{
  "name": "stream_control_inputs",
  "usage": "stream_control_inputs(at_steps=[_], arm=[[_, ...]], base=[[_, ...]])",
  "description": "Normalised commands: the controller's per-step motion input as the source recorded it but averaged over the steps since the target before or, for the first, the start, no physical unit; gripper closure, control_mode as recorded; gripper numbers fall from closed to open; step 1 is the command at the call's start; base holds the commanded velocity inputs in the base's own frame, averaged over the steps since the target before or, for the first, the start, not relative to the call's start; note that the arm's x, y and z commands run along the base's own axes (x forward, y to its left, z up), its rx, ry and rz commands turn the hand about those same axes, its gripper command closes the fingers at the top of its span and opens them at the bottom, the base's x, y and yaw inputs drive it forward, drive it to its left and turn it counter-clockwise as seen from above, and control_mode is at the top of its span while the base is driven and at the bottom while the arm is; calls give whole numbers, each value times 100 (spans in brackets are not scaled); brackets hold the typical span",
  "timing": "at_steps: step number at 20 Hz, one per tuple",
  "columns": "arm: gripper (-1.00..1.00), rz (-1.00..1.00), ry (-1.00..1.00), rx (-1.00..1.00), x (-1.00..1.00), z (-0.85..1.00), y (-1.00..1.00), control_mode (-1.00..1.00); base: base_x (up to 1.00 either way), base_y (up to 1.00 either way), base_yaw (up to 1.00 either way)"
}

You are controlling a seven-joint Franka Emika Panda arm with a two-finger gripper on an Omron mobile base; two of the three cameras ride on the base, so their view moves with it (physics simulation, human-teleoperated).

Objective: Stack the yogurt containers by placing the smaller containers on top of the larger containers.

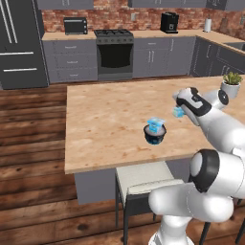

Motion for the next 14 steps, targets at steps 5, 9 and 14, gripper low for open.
stream_control_inputs(at_steps=[5, 9, 14], arm=[[100, 0, 0, 9, -9, 9, 13, -100], [100, 0, -1, 4, -22, 9, 18, -100], [100, 0, -1, 0, -24, 15, 28, -100]], base=[[0, 0, 0], [0, 0, 0], [0, 0, 0]])
